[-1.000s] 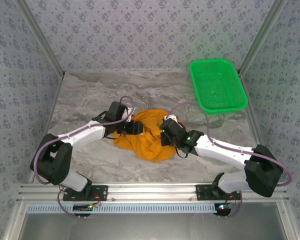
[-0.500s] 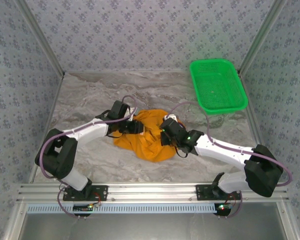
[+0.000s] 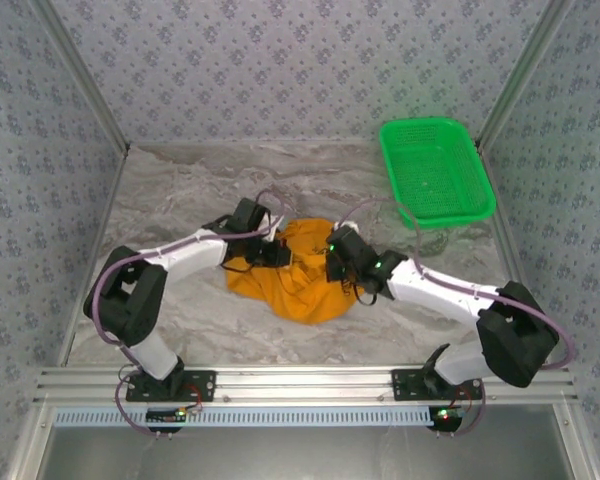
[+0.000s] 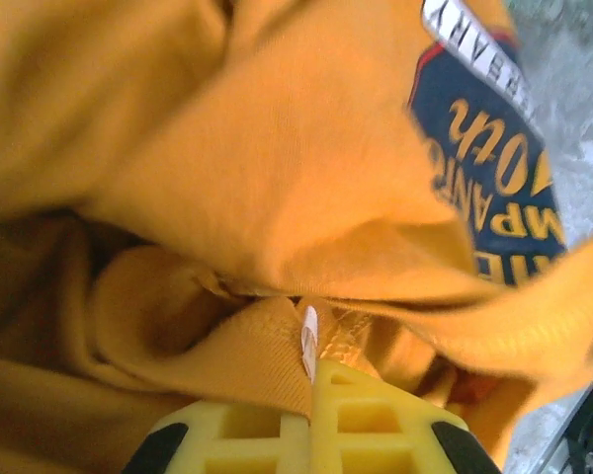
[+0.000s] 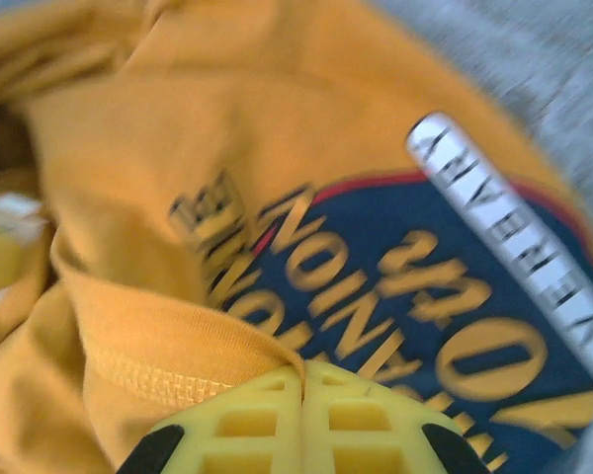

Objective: Fold the inside-out t-shirt

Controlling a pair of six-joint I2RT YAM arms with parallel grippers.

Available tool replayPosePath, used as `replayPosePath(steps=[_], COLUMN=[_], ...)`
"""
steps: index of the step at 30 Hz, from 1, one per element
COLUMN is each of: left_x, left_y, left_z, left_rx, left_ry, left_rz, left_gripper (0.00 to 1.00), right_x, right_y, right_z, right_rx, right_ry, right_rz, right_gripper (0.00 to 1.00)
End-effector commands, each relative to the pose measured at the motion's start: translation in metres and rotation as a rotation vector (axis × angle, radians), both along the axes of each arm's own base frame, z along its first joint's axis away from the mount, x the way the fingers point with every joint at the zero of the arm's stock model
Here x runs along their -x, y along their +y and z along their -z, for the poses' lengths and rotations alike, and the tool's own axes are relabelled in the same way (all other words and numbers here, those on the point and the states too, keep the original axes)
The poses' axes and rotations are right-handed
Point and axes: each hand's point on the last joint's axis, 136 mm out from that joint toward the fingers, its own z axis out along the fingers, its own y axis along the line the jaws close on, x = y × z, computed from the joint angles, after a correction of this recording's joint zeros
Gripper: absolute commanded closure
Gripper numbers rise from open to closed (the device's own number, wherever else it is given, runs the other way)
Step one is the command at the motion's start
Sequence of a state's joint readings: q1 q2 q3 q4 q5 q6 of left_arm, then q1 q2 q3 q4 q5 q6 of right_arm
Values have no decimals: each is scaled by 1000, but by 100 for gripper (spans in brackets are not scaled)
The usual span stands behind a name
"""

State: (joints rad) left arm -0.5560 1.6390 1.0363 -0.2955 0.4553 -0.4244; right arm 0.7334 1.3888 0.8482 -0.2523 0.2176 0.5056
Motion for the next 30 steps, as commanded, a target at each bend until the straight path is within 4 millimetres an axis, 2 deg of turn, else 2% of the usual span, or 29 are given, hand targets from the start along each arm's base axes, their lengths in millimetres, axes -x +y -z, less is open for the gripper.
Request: replayPosePath(steps=[1, 3, 4, 6, 8, 10, 11, 14, 17, 20, 22, 24, 25, 27, 30], left_x=[-40, -65, -78, -97, -99, -84, -76, -45, -5, 43, 69, 83, 82, 66, 32], left_y=[19, 37, 48, 65, 72, 76, 78, 92, 88, 68, 63, 62, 64, 75, 89], left_z=[-94, -138, -158, -201, -244, -271, -280, -292, -315, -356, -399, -425, -433, -438, -436], left_rx=[-2, -43, -72, -85, -87, -97, -92, -98, -77, 34, 212, 321, 321, 239, 81], left_ry=[-201, -271, -289, -320, -383, -445, -464, -524, -695, -927, -1060, -1124, -1146, -1174, -1216], left_rz=[-16, -59, -94, -148, -154, -132, -133, -182, -140, -10, 2, 10, -6, -85, -205], left_gripper=[100, 100, 100, 100, 100, 100, 100, 100, 100, 100, 100, 100, 100, 100, 100], right_x=[-70, -104, -119, -135, -139, -130, -122, -78, -25, 24, 46, 51, 45, 21, -27], right_y=[-8, -16, -21, -30, -36, -41, -43, -49, -60, -48, -42, -42, -47, -60, -72], right_z=[-82, -133, -166, -216, -259, -291, -301, -326, -351, -374, -390, -404, -409, -410, -401], right_rx=[-82, -94, -84, -48, -32, -19, -19, -23, -35, -108, -188, -250, -254, -219, -188], right_ry=[-225, -337, -405, -500, -591, -652, -658, -659, -738, -830, -862, -918, -937, -929, -857], right_rz=[48, 63, 65, 54, 32, 19, 8, -53, -49, -162, -230, -234, -189, -84, 24], right_gripper=[100, 100, 100, 100, 100, 100, 100, 100, 100, 100, 100, 100, 100, 100, 100])
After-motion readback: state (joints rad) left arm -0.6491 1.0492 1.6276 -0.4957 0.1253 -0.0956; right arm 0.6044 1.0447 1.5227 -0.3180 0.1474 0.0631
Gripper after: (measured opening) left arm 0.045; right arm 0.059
